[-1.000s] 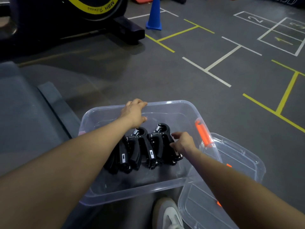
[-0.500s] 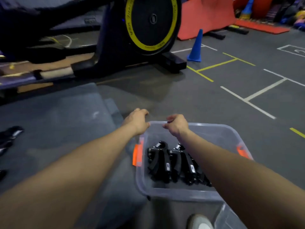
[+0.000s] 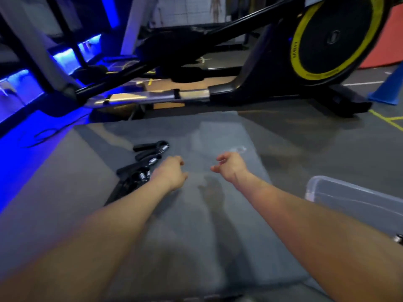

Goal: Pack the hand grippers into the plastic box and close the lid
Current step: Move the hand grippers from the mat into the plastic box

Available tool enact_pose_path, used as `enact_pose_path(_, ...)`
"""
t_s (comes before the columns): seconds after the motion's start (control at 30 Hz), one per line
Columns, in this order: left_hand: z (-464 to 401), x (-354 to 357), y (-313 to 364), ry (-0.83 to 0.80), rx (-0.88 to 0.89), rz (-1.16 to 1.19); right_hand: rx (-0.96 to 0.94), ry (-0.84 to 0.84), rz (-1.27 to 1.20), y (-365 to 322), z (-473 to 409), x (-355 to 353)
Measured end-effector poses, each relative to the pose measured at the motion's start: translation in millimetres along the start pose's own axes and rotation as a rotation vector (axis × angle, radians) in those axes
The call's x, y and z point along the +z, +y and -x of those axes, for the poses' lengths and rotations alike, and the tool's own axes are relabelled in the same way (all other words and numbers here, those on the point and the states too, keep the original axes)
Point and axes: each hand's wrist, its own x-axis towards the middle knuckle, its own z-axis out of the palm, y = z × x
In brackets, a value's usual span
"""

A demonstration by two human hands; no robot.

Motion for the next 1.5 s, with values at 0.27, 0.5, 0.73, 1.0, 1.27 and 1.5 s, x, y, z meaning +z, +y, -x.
enact_pose_path(0.27,18.5,10.4,-120.1,0.120,-0.210,0.040,-0.008,-0.169,0.138,-1.6,1.5,117.2)
enact_pose_path(0.5,16.5,24.2,-169.9,0.243,-0.378,0.018,-0.013,-0.219,0.192,13.4,-2.0,161.3)
enact_pose_path(0.73,8.0,39.3,-181.8,0.171,-0.462,0.058,-0.020,-0.223,0.231,15.8,3.8,162.3)
enact_pose_path(1.0,13.8,23.2,-167.1,0.343,-0.465,0.138,-0.006,-0.227,0.236,4.0,21.0,145.1)
enact_pose_path(1.27,30.0,-29.6,-60.9,0.306,-0.115,0.277,-0.072,-0.155,-0.029,-39.6,37.7,71.1)
enact_pose_path(1.5,38.7,-22.9,67.8,0.208,0.175,0.220,-0.048,-0.071,-0.286,-48.7,54.2,-48.2)
